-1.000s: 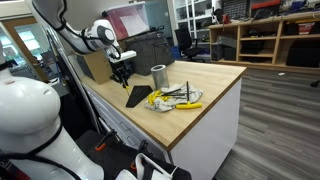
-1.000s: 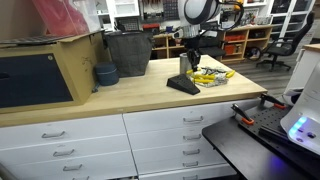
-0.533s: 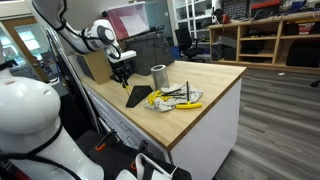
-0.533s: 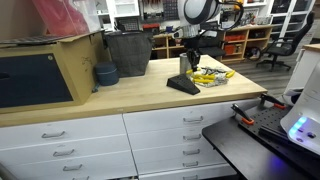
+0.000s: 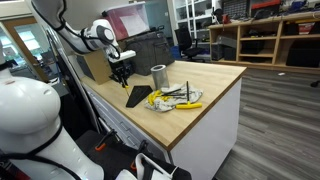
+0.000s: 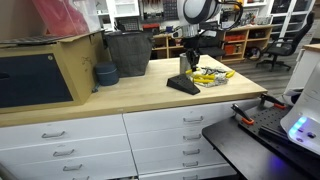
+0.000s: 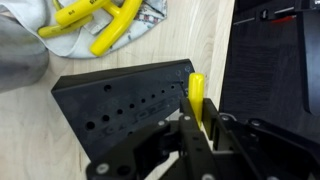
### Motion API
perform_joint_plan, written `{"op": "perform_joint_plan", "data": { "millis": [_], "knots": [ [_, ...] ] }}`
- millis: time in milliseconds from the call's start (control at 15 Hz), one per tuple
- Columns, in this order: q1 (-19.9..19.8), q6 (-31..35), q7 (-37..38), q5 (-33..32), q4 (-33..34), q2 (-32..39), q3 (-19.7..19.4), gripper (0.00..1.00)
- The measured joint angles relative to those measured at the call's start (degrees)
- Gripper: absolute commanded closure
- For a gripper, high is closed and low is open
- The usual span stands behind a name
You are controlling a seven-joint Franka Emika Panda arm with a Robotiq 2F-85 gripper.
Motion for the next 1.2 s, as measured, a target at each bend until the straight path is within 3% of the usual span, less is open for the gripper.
{"op": "perform_joint_plan", "data": {
  "millis": [1200],
  "knots": [
    [-0.3,0.0,1.2,0.9,0.0,0.3,-0.2,0.96]
  ]
}}
